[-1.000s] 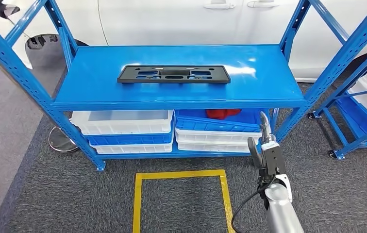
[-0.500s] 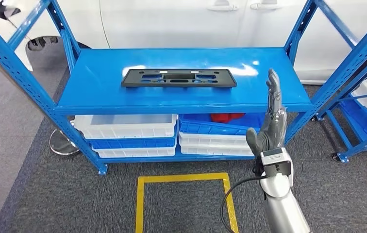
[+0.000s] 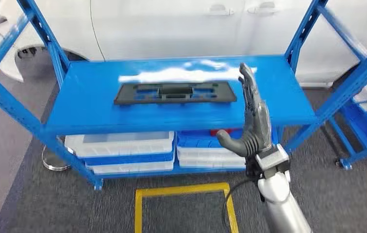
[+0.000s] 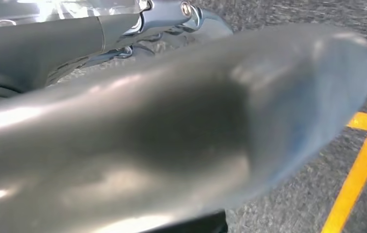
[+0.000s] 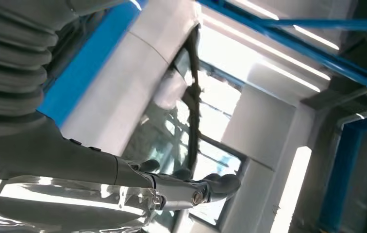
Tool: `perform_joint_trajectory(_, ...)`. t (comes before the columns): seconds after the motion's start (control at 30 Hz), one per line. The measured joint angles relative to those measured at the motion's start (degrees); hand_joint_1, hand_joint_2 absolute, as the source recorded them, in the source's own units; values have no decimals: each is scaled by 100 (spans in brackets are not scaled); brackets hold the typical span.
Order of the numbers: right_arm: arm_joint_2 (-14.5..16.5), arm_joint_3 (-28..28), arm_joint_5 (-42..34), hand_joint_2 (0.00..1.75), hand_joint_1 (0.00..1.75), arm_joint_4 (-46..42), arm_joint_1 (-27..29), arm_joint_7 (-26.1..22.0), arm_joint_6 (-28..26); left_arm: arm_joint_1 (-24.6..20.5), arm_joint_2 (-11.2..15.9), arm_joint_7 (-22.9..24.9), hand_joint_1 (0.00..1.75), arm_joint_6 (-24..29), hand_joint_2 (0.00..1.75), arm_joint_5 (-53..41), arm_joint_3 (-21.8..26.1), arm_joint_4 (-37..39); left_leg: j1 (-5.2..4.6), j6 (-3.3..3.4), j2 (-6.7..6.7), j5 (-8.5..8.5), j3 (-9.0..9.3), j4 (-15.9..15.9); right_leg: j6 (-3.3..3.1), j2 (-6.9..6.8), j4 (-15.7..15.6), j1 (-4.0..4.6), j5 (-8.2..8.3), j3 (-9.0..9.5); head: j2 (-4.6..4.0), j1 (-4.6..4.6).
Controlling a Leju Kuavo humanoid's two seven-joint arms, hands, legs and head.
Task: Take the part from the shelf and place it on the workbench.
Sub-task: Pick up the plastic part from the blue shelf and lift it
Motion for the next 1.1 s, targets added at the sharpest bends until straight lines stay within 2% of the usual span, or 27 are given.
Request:
perform_joint_trajectory(0.07,8,0,4,87,0,55,9,-3,42,-20,-1,9,0,35,0,-57,7,2,-7,123,-13,-132,94,-105,75,0,139,-6,58,-45,0,6)
perform_joint_trajectory(0.1,13,0,19,131,0,83,12,-10,44,-24,-1,14,0,50,0,-78,7,2,-3,167,-19,-170,161,-146,103,-5,344,-12,128,-146,0,12)
perform_joint_trajectory(0.13,16,1,37,175,0,110,17,-16,40,-26,-1,18,0,61,0,-99,8,2,4,204,-24,-204,243,-188,121,-10,650,-15,174,-335,0,22)
perform_joint_trajectory(0.17,19,1,63,175,0,140,29,-16,34,-28,-1,24,0,68,0,-118,8,2,9,230,-30,-238,326,-226,128,-15,1008,-17,156,-584,0,34)
perform_joint_trajectory(0.23,26,4,161,175,0,200,82,-3,6,-36,-1,31,0,83,0,-168,8,2,-3,263,-50,-323,473,-263,128,-17,1626,-10,-105,-1138,0,45)
perform_joint_trajectory(0.27,34,8,242,175,0,232,120,6,-21,-39,-2,32,0,99,0,-202,7,2,-14,269,-66,-376,547,-269,121,-17,1777,-5,-246,-1358,-1,48)
perform_joint_trajectory(0.3,43,16,343,175,0,265,159,11,-57,-37,-4,29,0,121,0,-234,7,2,-28,273,-83,-438,628,-272,106,-17,1784,4,-302,-1507,-1,51)
perform_joint_trajectory(0.33,55,32,461,175,0,302,194,14,-99,-33,-7,28,0,149,0,-268,5,2,-47,274,-95,-504,716,-274,74,-17,1625,18,-215,-1571,-1,53)
perform_joint_trajectory(0.37,69,57,592,175,0,345,220,14,-141,-30,-12,28,0,174,0,-296,4,2,-68,271,-102,-570,807,-276,22,-18,1324,42,29,-1560,-1,56)
perform_joint_trajectory(0.43,104,144,877,175,0,467,254,11,-215,-26,-39,36,0,197,0,-331,3,9,-101,256,-115,-698,948,-284,-132,-11,605,126,733,-1464,-1,53)
perform_joint_trajectory(0.47,124,197,1013,175,0,536,268,9,-250,-40,-53,42,0,199,0,-341,3,15,-113,239,-120,-758,984,-290,-187,-6,373,159,973,-1424,-2,53)
perform_joint_trajectory(0.5,144,254,1145,175,0,606,280,2,-286,-54,-64,47,0,199,0,-353,4,21,-123,220,-124,-797,1019,-282,-223,1,244,182,1099,-1403,-2,49)
perform_joint_trajectory(0.6,222,455,1553,175,0,796,286,-20,-458,-84,-65,53,0,203,0,-390,4,26,-140,138,-102,-846,1114,-227,-260,14,138,151,1077,-1272,-1,47)
perform_joint_trajectory(0.63,254,543,1712,175,0,875,269,-19,-538,-89,-68,52,0,204,0,-411,4,26,-135,105,-92,-901,1076,-106,-281,16,102,131,1066,-1206,0,37)
perform_joint_trajectory(0.7,314,740,2011,175,0,1067,225,-4,-690,-104,-75,56,0,201,0,-460,3,26,-101,37,-80,-1158,774,464,-304,17,56,105,1032,-1117,-1,15)
perform_joint_trajectory(0.77,359,943,2195,175,0,1282,198,17,-821,-112,-75,62,0,191,0,-493,3,26,-50,-30,-77,-1426,327,1100,-303,18,57,98,990,-1096,-1,7)
perform_joint_trajectory(0.8,374,1031,2254,175,0,1383,195,25,-888,-109,-73,64,0,184,0,-503,3,26,-28,-57,-76,-1427,189,1208,-295,21,62,94,968,-1081,0,5)
perform_joint_trajectory(0.83,387,1104,2297,175,0,1471,190,29,-948,-105,-72,66,0,176,0,-507,3,26,-9,-85,-74,-1301,148,1118,-284,23,68,88,947,-1060,0,6)
perform_joint_trajectory(0.9,412,1217,2363,175,0,1609,155,38,-1044,-100,-69,67,0,165,0,-515,3,26,25,-126,-72,-765,324,418,-244,28,92,73,897,-1008,-1,6)
perform_joint_trajectory(0.93,422,1265,2400,175,0,1669,124,47,-1087,-101,-69,69,0,162,0,-523,3,28,27,-125,-71,-585,415,79,-219,29,107,71,880,-993,-2,8)
perform_joint_trajectory(0.97,432,1315,2455,175,0,1726,85,68,-1140,-105,-68,74,0,158,0,-534,3,29,20,-91,-69,-469,476,-156,-190,30,120,73,869,-994,-2,8)
perform_joint_trajectory(1.0,440,1363,2530,175,0,1784,46,93,-1203,-107,-68,79,0,155,0,-544,3,30,7,-40,-67,-438,488,-239,-159,32,128,77,863,-1001,-1,10)
perform_joint_trajectory(1.1,457,1507,2781,175,0,1973,-68,198,-1451,-105,-72,82,0,161,0,-564,5,31,3,112,-62,-359,494,-253,-62,30,153,81,836,-1012,-1,15)
